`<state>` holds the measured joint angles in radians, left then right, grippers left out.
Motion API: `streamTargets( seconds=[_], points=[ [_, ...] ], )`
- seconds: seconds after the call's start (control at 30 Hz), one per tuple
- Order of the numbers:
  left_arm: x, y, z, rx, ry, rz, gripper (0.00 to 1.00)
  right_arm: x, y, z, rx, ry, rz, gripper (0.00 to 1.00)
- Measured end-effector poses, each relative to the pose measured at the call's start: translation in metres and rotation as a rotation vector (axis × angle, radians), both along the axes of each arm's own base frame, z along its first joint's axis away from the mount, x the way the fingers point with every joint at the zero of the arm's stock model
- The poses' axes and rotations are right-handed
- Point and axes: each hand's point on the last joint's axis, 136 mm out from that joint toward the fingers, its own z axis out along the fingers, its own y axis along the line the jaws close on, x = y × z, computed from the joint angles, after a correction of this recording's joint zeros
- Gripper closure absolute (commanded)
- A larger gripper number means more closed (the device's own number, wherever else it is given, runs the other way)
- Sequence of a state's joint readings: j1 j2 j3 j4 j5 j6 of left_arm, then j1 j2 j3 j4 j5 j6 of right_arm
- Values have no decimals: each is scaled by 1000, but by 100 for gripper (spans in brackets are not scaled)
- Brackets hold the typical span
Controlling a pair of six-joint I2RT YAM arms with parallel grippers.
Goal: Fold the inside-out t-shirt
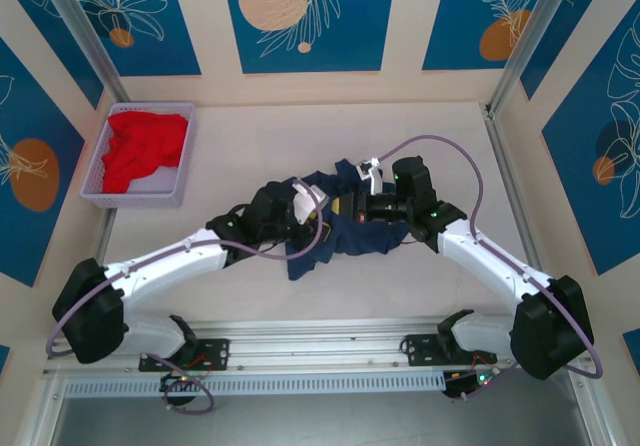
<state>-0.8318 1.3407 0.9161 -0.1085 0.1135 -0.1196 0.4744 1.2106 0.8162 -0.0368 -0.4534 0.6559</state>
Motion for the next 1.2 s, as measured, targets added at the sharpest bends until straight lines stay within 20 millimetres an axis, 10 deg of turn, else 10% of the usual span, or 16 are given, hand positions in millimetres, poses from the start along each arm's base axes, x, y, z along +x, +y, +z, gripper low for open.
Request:
streamTargets(
  seconds=[0.23,0.77,1.2],
  points=[
    [7,-7,5,-40,26,-10,100,0,-3,-3,-3,7,-10,100],
    [-7,11,69,-356,411,95,100,8,-30,-4,-350,-207,-96,73],
    [-14,7,75,-456,635,180,100,-39,-43,18,-447,-375,-41,59]
  ],
)
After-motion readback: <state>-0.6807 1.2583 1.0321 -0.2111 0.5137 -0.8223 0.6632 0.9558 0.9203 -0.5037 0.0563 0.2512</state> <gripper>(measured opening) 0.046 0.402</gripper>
